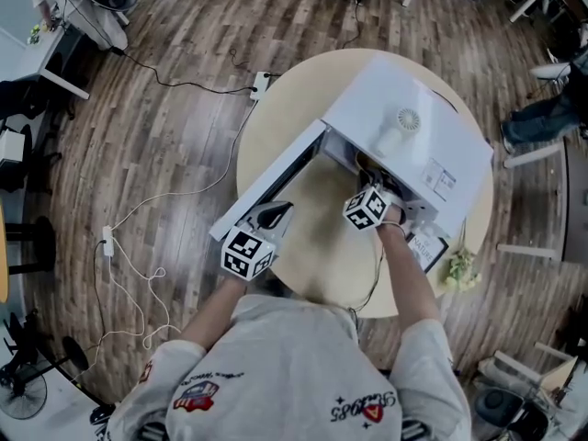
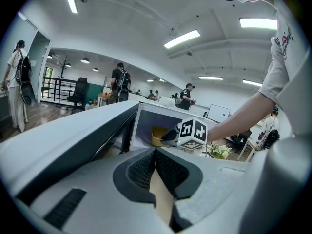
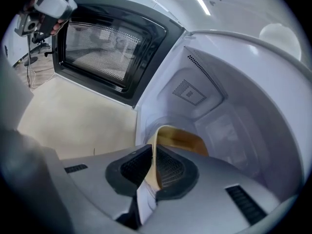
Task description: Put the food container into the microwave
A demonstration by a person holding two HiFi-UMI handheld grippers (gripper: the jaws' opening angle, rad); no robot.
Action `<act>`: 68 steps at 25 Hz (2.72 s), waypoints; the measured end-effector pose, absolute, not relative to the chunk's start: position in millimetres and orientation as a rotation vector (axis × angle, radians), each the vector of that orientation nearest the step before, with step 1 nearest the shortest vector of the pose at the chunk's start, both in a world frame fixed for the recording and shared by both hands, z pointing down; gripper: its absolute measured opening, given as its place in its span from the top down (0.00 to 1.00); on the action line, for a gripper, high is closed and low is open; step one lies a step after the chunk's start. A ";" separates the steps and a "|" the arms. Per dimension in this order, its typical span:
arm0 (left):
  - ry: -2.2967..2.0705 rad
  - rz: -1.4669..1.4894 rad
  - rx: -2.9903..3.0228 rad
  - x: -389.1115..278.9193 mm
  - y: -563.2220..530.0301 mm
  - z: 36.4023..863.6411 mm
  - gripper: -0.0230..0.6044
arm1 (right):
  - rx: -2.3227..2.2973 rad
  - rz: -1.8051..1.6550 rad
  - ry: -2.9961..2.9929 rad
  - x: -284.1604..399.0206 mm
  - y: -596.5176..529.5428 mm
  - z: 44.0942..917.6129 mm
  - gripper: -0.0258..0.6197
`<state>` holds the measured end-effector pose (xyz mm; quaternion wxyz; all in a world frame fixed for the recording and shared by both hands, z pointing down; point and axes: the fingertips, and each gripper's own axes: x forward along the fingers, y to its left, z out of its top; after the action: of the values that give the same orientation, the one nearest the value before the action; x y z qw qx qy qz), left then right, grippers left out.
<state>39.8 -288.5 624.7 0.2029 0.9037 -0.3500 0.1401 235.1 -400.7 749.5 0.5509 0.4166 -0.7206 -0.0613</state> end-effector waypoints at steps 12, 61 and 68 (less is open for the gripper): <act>-0.982 0.398 2.511 36.4 -286.2 627.2 0.96 | 1.010 -0.141 -1.662 240.8 -412.0 760.9 0.88; -0.925 0.347 2.640 39.9 -254.0 581.7 0.96 | 1.417 0.116 -1.858 233.2 -272.4 683.0 0.95; -0.850 0.363 2.697 55.9 -253.9 574.1 0.96 | 1.548 0.244 -1.905 245.0 -236.1 664.8 0.95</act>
<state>55.9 -253.9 574.1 0.1450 0.9360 -0.2951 0.1260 245.0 -236.1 664.8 0.3311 0.5921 -0.7288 0.0934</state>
